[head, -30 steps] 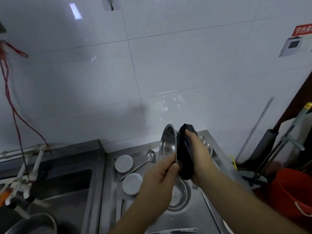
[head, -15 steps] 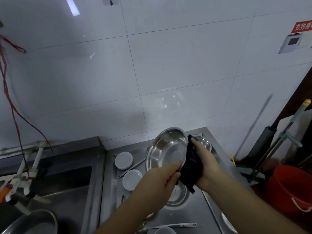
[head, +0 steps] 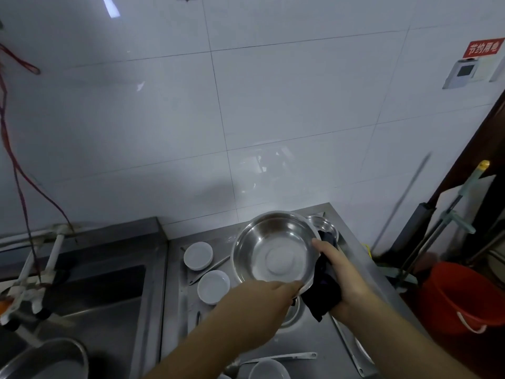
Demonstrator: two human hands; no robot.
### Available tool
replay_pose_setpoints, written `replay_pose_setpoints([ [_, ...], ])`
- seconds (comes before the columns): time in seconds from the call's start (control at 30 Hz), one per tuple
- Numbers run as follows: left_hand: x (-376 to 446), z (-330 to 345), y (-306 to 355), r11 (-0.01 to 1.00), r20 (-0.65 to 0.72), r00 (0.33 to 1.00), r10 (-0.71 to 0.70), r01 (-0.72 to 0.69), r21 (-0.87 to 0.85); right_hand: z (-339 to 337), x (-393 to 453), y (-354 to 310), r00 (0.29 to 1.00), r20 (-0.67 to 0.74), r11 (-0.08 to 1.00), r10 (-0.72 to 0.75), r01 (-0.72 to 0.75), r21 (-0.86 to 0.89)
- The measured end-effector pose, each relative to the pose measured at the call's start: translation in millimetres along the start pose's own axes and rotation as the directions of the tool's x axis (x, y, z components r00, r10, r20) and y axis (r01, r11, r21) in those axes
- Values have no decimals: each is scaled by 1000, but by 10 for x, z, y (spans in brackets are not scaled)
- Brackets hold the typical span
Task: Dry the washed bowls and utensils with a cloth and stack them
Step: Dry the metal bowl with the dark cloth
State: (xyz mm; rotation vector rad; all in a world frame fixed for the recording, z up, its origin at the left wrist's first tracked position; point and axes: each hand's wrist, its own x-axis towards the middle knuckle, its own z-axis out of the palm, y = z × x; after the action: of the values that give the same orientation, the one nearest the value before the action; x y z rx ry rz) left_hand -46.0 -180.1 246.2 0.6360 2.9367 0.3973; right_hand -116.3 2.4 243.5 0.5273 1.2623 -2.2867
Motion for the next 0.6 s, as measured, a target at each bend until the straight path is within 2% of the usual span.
replay_pose_setpoints([
  [0.17,-33,61,-116,993,-96,991,95,-88,76,48,-52,155,999,-23,998,-31,32,57],
  [0.27,-90,80,-203,993,-217,969,116,-107,52,59,-71,231,998,-36,997,-42,44,59],
  [0.33,-130,76,-273,998,-362,932,39,-55,-32,40,-75,269,997,-56,996,-56,59,64],
  [0.4,-146,95,-408,970,-465,868,-177,76,-229,12,-80,301,996,-67,997,-66,69,46],
  [0.43,-147,97,-477,919,-476,823,-310,132,-371,8,-92,316,997,-55,997,-60,62,38],
  [0.47,-140,98,-549,826,-441,772,-458,186,-532,-14,-81,336,997,-55,998,-54,56,42],
  [0.5,-132,104,-614,685,-353,725,-591,220,-694,-38,-71,353,997,-57,998,-48,50,42],
  [0.53,-118,100,-649,499,-213,694,-688,239,-833,-70,-46,372,998,-57,998,-41,43,41],
  [0.6,-89,129,-672,120,44,679,-733,193,-974,-113,-14,411,997,-78,999,-20,23,37],
])
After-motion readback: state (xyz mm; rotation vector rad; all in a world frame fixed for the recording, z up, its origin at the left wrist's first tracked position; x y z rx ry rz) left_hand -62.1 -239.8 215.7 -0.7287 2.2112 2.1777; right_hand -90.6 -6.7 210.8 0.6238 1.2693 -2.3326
